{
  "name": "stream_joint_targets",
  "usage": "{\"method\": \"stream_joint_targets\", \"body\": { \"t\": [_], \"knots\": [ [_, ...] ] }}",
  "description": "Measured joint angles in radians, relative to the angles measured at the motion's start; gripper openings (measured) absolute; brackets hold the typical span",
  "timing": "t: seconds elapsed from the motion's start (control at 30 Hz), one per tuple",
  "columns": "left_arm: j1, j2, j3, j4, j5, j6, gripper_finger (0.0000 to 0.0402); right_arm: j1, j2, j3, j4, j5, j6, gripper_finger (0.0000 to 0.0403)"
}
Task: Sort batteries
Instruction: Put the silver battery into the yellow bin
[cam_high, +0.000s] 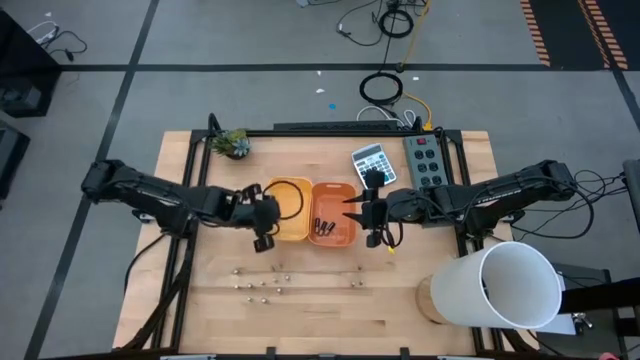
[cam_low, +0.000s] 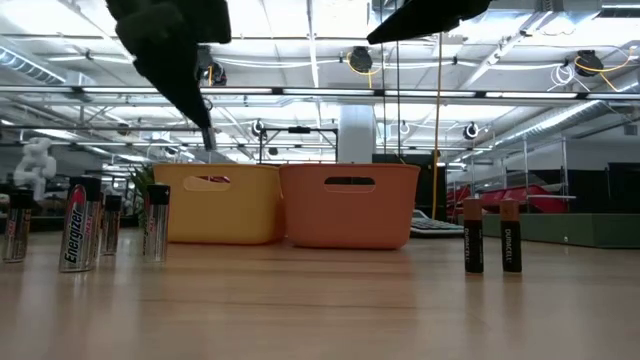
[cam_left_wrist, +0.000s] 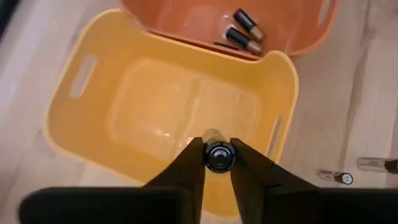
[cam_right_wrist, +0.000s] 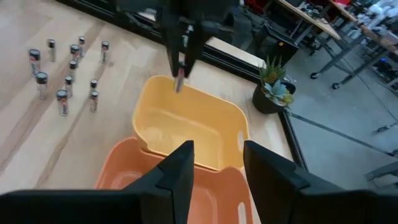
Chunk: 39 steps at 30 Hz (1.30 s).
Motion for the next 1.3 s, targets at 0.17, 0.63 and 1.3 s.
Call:
{"method": "stream_joint_targets", "body": {
  "t": [0.17, 0.63, 1.3],
  "knots": [
    [0.038, 0.035, 0.03, -0.033, 0.051, 0.029, 0.0184, 0.0, 0.0, 0.0, -0.02, -0.003, 0.007, 0.013],
    [-0.382, 0.088, 0.207, -0.412, 0.012, -0.382, 0.0186, 0.004, 0.0, 0.0, -0.067, -0.003, 0.074, 0.013],
    [-0.538, 0.272, 0.174, -0.497, 0.076, -0.912, 0.0186, 0.104, 0.0, 0.0, -0.05, 0.031, 0.11, 0.013]
  ]
}}
